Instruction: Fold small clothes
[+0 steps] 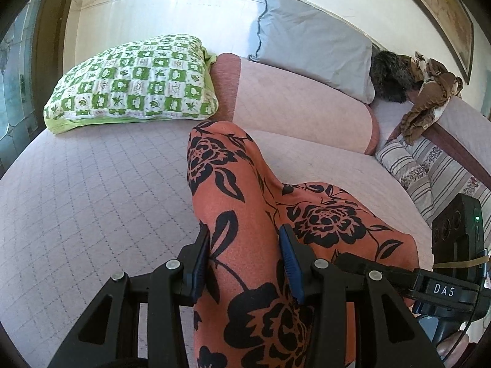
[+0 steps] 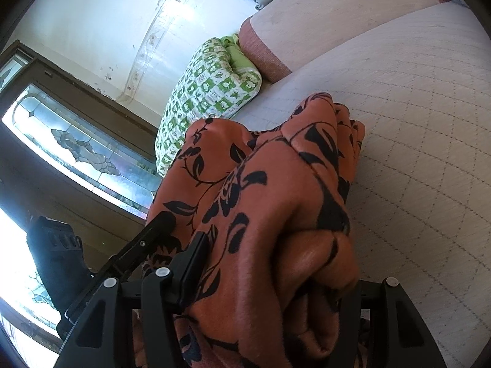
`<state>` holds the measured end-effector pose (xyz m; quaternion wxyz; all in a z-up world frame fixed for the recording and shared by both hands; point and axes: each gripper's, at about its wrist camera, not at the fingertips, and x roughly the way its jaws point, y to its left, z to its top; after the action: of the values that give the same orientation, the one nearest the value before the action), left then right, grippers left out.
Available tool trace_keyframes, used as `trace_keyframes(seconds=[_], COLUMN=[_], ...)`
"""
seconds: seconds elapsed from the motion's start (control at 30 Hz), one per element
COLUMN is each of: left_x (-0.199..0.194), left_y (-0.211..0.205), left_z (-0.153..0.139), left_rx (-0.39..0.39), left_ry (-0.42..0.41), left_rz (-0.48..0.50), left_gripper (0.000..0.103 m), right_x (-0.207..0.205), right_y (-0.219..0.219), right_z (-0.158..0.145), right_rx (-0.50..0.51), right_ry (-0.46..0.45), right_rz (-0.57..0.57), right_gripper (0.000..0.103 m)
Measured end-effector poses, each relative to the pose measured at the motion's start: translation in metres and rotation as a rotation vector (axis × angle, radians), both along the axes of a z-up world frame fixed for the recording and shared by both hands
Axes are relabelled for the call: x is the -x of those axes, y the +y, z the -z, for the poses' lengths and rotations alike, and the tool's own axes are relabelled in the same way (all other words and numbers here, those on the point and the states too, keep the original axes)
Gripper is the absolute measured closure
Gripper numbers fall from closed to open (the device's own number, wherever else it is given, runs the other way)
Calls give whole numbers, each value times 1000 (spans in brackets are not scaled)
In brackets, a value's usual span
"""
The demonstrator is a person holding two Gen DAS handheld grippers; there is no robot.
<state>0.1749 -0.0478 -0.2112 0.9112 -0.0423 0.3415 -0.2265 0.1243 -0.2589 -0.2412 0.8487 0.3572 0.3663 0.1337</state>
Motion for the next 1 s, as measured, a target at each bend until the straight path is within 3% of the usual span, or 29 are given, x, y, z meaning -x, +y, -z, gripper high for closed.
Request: trace_keyframes(seconds=[0.37,0.5,0.67,0.73,0.83,0.93,1.0], left_x=[-11,-16,-30,-34,-31,-25,-18], left_y=[4,-2,-6,-3,-6,-7,-3], left_z=[7,18,47,50,45,34,24], left_rx=[-30,-74,-172,-170,-183,-198,-195], left_ry=[17,46,176,201,191,160,121], left_rz=[-27,-31,-76,-90,-94,-101,-107], left_gripper=[58,58,52,50,48,47,40], right_x=[-20,-28,-44,-47,-47,-42,-36], right_y=[8,8,14,12,7,2,-6], right_z=[5,12,40,45,44,36,25], right_rx=[9,16,44,42,21,64,98], right_ry=[14,42,220,256,267,249,217], right_rz=[-26,-30,-72,-66,-72,-42,-2], right_gripper=[43,43,37,35,35,35,35])
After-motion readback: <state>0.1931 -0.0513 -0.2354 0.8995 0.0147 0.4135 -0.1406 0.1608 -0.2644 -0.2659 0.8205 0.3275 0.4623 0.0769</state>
